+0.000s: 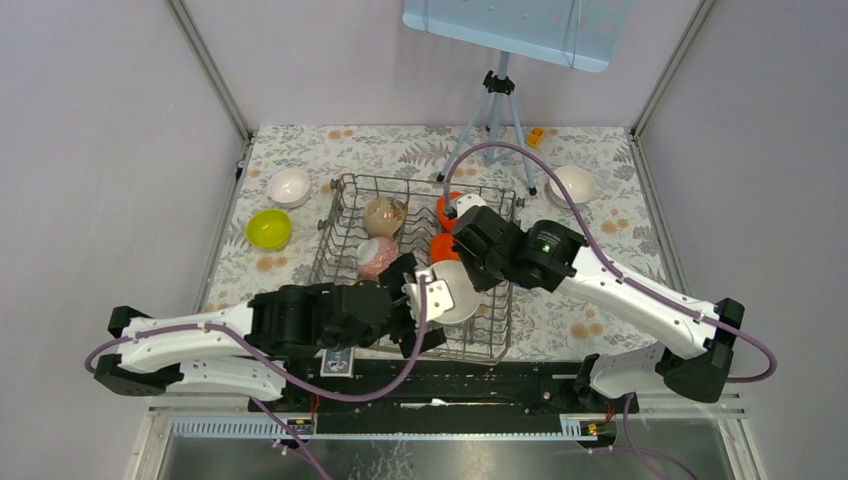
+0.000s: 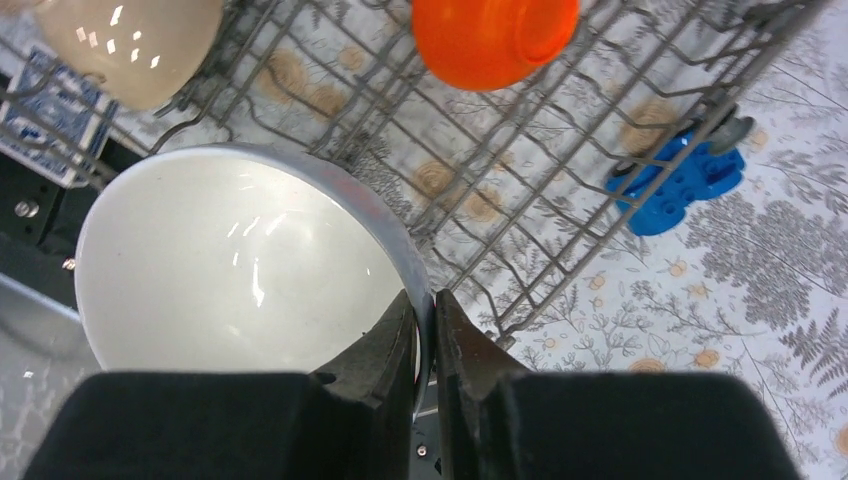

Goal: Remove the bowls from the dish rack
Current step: Place the bowl with the bowl.

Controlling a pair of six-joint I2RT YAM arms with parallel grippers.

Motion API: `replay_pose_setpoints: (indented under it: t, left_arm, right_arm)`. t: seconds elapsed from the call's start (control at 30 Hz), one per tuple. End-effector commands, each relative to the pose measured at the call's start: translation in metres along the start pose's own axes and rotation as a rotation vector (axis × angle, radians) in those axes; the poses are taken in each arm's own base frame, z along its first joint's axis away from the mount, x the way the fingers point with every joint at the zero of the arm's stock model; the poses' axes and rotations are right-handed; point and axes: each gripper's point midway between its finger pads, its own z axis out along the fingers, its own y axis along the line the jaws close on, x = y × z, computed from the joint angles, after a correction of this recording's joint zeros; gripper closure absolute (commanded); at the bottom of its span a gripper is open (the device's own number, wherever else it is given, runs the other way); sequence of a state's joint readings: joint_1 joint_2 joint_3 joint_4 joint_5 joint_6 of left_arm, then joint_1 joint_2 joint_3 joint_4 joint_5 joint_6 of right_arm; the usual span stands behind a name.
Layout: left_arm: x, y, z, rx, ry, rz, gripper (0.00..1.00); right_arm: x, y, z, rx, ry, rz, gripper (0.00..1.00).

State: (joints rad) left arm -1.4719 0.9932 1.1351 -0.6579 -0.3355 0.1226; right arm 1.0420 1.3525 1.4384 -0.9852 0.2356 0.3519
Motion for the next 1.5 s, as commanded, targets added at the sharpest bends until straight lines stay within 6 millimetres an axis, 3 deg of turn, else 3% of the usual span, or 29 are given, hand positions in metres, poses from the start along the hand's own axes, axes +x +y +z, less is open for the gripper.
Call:
replay_pose_setpoints:
  t: [0.0,0.2,0.37,0.5,0.8,1.03,1.37,1.47]
  left_arm:
    - [-0.021,0.019,-0.011,-0.117,-0.108,-0.233,0.01]
    - [-0.043,0.038,-0.001,-0.183,-0.255,-0.630,0.01]
    - [-0.020,0.074,0.022,-0.384,-0.254,-1.101,0.02]
    - [0.000,0.081,0.036,-0.439,-0.250,-1.323,0.10]
    - [0.005,0.089,0.056,-0.550,-0.169,-1.329,0.27]
    - [0.014,0.093,0.069,-0.624,-0.107,-1.299,0.58]
    - [0.028,0.094,0.076,-0.671,-0.053,-1.278,0.66]
    - [0.030,0.094,0.079,-0.674,-0.041,-1.271,0.73]
  right_arm:
    - [-0.025,-0.021,-0.009,0.101,-0.178,0.102,1.00]
    - [-0.032,-0.050,-0.007,0.170,-0.276,0.234,1.00]
    - [-0.032,-0.066,-0.006,0.166,-0.337,0.365,1.00]
    - [-0.028,-0.067,0.000,0.160,-0.338,0.422,1.00]
    - [-0.027,-0.065,0.003,0.146,-0.337,0.464,1.00]
    - [-0.026,-0.061,0.004,0.124,-0.332,0.478,1.00]
    - [-0.026,-0.060,0.003,0.120,-0.328,0.483,1.00]
    - [-0.027,-0.060,0.002,0.121,-0.330,0.482,1.00]
